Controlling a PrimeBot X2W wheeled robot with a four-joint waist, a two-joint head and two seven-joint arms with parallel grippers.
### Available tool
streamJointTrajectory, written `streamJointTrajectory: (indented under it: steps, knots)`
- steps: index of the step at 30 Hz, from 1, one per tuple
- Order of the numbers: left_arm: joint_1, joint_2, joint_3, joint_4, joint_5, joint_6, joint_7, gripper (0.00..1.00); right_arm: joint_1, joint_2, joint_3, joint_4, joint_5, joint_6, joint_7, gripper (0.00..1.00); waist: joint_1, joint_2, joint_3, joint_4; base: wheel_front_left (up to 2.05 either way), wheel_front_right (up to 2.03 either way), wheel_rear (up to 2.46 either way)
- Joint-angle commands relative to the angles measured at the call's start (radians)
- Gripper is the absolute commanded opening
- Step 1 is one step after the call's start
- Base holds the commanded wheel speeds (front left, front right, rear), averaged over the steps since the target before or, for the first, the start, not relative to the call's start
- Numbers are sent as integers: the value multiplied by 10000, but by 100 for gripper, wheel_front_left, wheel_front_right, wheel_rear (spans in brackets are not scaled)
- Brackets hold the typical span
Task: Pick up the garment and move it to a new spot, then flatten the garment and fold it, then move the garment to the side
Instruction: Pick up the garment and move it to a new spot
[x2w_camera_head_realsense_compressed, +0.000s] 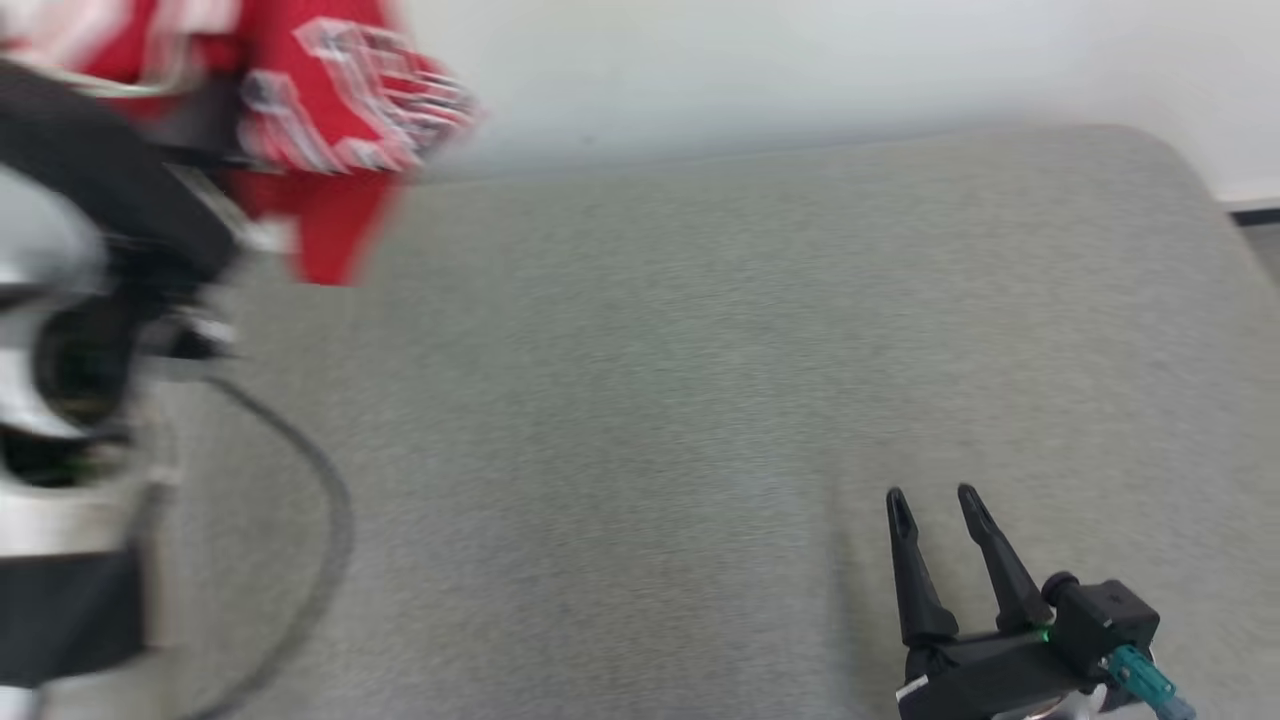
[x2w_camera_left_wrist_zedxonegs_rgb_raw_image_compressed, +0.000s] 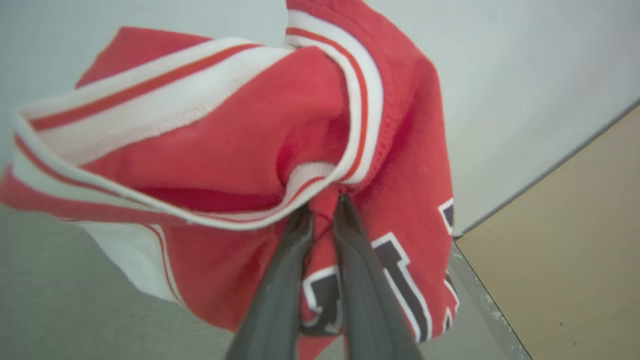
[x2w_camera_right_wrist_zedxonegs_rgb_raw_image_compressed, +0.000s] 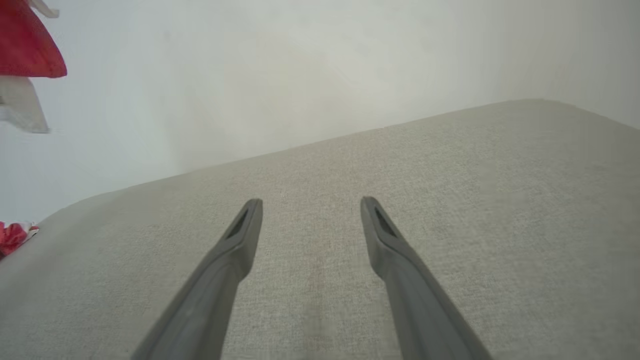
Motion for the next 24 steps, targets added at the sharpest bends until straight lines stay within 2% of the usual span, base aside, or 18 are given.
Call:
streamJointTrajectory:
  steps: [1, 4, 5, 8, 13, 18, 22, 24]
  knots:
    - [278, -334, -329, -35, -12, -119, -184, 0, 140, -8, -35, 17, -115, -21, -7, 100, 2, 1, -232, -883, 0, 0, 0]
    - [785, -968, -962, 229, 92, -282, -597, 0, 204, -5, -111, -21, -251, -21, -9, 100, 2, 1, -191, -1459, 0, 0, 0]
    - [785, -968, -962, 229, 92, -282, -597, 0, 204, -5, -111, -21, -251, -21, -9, 100, 2, 1, -191, -1459, 0, 0, 0]
    - [1439, -1198, -1465, 883, 537, -419, -1224, 0, 240, -8, -200, -101, -304, -21, -7, 100, 2, 1, -103, -2079, 0, 0, 0]
    - [2440, -1363, -1986, 2579, 1239, -572, -2506, 0, 308, -5, -329, -158, -432, -21, -6, 100, 2, 1, 47, -2816, 0, 0, 0]
    - [3024, -1644, -2667, 4289, 1347, -692, -3716, 0, 459, -3, -448, -176, -483, -21, -7, 100, 2, 1, 18, -2939, 0, 0, 0]
    - [3300, -1760, -3741, 5523, 1380, -937, -4728, 0, 491, -9, -326, -145, -565, -21, -7, 100, 2, 1, -249, -2658, 0, 0, 0]
    - [3328, -1773, -4230, 5697, 1123, -1183, -5267, 47, 491, -5, -256, -118, -599, -21, -7, 100, 2, 1, -391, -2472, 0, 0, 0]
